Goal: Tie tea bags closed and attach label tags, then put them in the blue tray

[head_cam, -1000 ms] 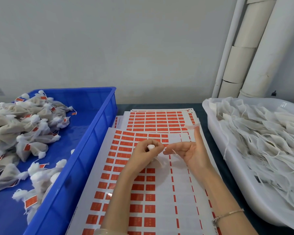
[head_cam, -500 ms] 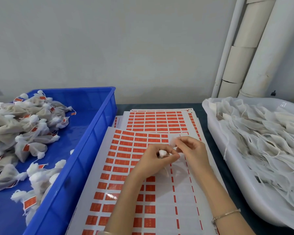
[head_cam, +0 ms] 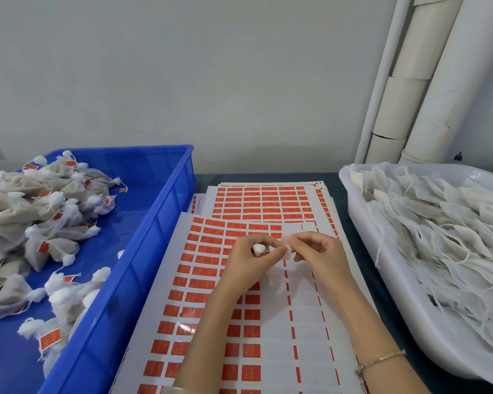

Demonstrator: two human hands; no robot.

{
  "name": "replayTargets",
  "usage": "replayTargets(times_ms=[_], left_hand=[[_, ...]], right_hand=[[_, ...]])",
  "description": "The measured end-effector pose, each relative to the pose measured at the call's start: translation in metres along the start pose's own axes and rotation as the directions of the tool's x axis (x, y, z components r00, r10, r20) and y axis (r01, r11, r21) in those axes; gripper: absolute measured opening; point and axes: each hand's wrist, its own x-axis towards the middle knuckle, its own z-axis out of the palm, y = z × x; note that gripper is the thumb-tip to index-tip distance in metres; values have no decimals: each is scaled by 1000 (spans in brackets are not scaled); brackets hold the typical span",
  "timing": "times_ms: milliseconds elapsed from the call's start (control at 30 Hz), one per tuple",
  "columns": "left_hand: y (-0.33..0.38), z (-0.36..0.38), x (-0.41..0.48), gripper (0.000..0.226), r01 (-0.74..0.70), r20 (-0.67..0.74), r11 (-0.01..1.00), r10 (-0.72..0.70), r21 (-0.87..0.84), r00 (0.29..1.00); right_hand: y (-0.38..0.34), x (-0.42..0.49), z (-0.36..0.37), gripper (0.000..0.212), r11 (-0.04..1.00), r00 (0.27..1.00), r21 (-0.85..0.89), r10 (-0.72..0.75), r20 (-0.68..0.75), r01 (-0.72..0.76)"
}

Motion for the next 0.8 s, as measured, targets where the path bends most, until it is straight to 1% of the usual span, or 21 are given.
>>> replayTargets(times_ms=[133, 300, 467, 667, 800], left_hand=[[-1, -2, 2, 11, 14, -43, 1000, -13, 23, 999], [-2, -3, 2, 8, 44, -60, 997, -40, 57, 997], [-2, -2, 3, 11, 63, -78, 995, -57, 75, 995], [-2, -2, 2, 17, 86, -42, 994, -84, 65, 996], [-4, -1, 3, 15, 112, -44, 989, -108, 94, 993]], right_hand=[[-1, 0, -1, 11, 1000, 1000, 5, -3, -3, 3], [-2, 0, -1, 10, 1000, 1000, 8, -8, -4, 8], [-1, -1, -2, 7, 1000, 1000, 21, 1, 0, -1], [0, 0, -2, 6, 1000, 1000, 15, -5, 15, 5], [1, 0, -2, 7, 1000, 999, -7, -22, 41, 23]])
